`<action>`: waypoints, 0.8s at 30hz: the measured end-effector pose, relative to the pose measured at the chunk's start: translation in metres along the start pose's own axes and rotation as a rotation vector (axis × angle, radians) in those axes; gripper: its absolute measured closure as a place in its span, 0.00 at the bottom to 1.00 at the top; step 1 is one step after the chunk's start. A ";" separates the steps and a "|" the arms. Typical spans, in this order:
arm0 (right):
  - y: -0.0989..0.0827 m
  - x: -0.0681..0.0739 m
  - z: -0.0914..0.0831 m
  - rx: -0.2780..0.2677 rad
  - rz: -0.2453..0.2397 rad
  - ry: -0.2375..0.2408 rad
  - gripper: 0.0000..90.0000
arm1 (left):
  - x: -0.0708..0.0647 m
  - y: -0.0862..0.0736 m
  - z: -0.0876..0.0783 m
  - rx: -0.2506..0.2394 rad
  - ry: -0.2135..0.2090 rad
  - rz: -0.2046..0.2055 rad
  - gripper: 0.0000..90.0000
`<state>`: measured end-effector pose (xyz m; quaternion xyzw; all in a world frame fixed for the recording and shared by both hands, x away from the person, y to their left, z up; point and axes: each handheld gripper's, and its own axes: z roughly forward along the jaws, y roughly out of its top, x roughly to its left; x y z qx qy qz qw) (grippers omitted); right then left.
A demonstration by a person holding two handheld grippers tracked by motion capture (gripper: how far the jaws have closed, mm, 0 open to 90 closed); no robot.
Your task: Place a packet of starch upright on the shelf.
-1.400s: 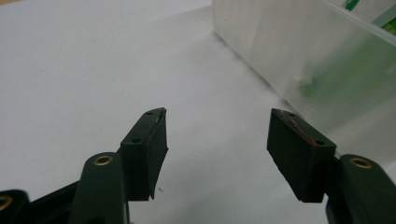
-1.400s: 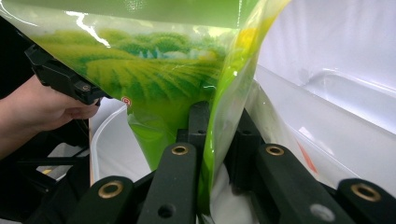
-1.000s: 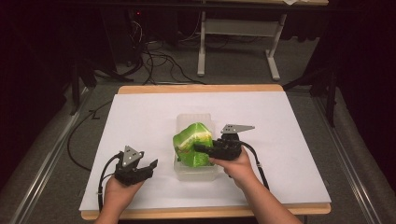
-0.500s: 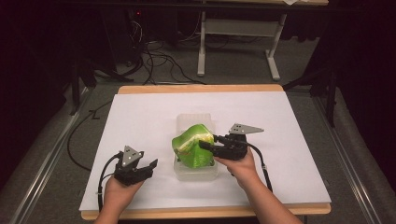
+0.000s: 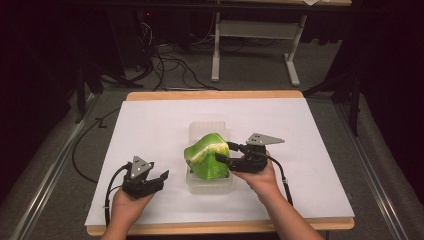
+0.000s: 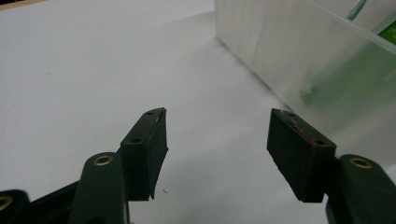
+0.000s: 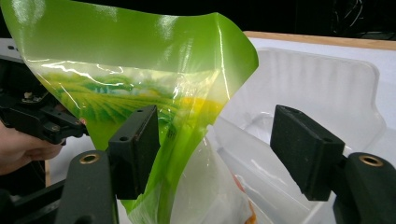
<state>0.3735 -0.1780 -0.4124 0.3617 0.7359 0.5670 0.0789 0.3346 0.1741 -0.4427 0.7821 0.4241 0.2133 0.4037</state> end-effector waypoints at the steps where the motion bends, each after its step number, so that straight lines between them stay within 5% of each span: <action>1: 0.000 0.000 0.000 -0.001 0.001 -0.005 0.36 | 0.000 0.000 0.000 0.000 0.000 -0.001 0.43; 24: -0.008 0.004 -0.028 0.015 -0.047 -0.091 0.26 | 0.002 0.000 -0.001 -0.001 -0.004 -0.003 0.43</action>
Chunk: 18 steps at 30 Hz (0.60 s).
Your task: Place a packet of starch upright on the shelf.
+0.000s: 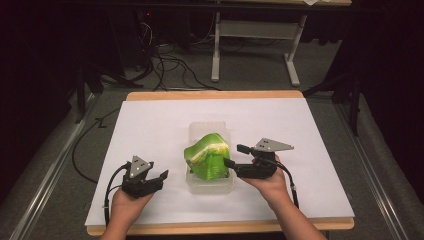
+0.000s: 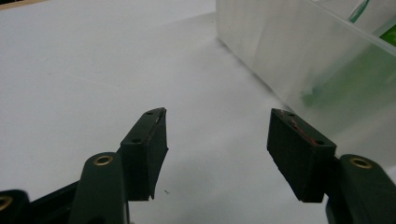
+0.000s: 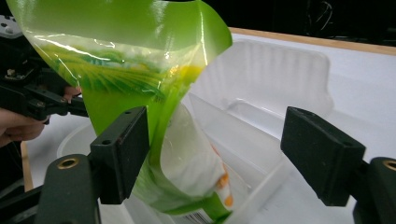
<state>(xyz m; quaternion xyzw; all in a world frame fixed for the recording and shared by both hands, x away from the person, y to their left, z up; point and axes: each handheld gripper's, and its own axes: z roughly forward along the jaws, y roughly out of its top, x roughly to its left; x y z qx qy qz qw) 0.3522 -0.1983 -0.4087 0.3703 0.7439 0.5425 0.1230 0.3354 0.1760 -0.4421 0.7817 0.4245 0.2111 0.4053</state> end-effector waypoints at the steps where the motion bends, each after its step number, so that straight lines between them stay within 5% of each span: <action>1: -0.001 -0.001 -0.003 -0.002 -0.008 -0.007 0.26 | 0.000 0.000 0.000 0.001 0.000 0.000 0.43; 8: -0.008 -0.011 -0.031 0.006 -0.044 -0.097 0.25 | 0.000 0.000 0.000 0.001 0.000 0.002 0.43; 14: -0.016 -0.027 -0.052 0.006 -0.021 -0.190 0.25 | 0.001 0.000 -0.001 -0.001 0.003 0.000 0.43; 18: -0.027 -0.048 -0.076 0.009 -0.015 -0.322 0.26 | 0.002 0.000 -0.001 -0.004 0.006 -0.003 0.43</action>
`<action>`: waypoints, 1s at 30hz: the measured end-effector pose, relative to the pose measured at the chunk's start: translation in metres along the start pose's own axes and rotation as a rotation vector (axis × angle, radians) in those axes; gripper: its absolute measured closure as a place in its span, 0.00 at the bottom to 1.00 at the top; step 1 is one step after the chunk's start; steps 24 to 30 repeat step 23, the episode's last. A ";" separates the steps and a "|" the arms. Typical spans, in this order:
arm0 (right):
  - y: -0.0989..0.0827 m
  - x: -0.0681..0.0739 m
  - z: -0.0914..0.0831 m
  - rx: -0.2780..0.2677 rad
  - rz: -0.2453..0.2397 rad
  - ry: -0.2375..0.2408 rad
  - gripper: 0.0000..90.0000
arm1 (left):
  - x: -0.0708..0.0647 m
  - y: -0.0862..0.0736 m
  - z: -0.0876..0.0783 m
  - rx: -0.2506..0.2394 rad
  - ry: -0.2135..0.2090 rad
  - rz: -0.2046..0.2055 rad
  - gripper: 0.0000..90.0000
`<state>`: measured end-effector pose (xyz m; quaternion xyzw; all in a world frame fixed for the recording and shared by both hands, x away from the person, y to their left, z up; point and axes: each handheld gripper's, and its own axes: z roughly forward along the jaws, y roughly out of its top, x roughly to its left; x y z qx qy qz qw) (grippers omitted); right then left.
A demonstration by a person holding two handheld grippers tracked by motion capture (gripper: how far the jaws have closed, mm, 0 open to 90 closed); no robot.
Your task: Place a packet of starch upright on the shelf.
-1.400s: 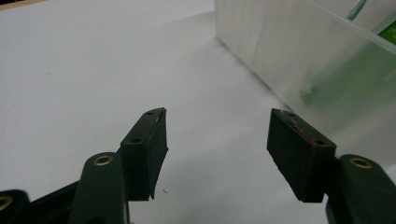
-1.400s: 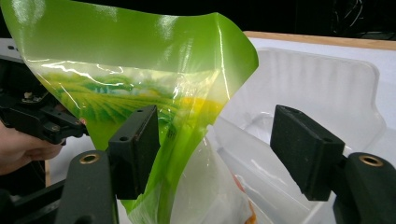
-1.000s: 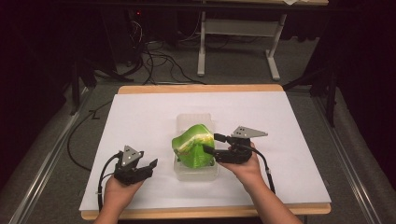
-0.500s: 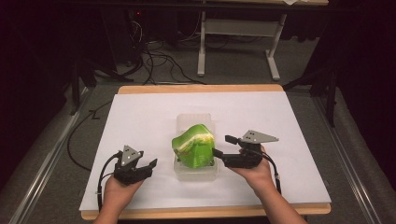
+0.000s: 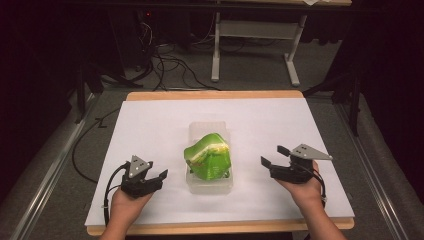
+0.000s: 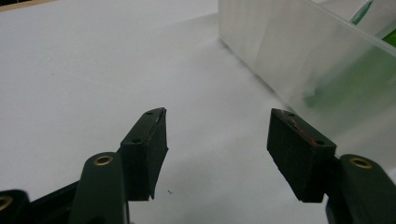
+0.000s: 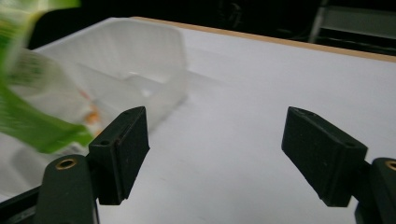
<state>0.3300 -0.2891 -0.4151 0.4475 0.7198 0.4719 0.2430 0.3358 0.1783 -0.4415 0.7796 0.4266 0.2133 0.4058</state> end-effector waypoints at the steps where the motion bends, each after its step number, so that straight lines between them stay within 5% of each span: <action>1: -0.003 -0.006 -0.003 0.001 0.003 -0.027 0.26 | 0.000 0.000 0.000 0.001 0.001 0.000 0.43; 6: -0.017 -0.024 -0.012 0.027 -0.003 -0.111 0.28 | 0.001 0.000 0.000 0.002 0.004 -0.007 0.43; 7: -0.021 -0.030 -0.011 0.033 0.028 -0.122 0.28 | 0.001 0.000 0.000 0.006 0.005 -0.007 0.43; 10: -0.022 -0.031 -0.007 0.034 0.054 -0.113 0.29 | 0.003 0.000 0.000 0.000 0.013 -0.017 0.43; 15: -0.021 -0.026 -0.003 0.043 0.023 -0.088 0.29 | 0.006 -0.001 0.000 0.000 0.023 -0.032 0.43; 30: -0.021 -0.028 -0.005 0.044 0.031 -0.097 0.29 | 0.005 0.000 -0.001 -0.006 0.020 -0.032 0.43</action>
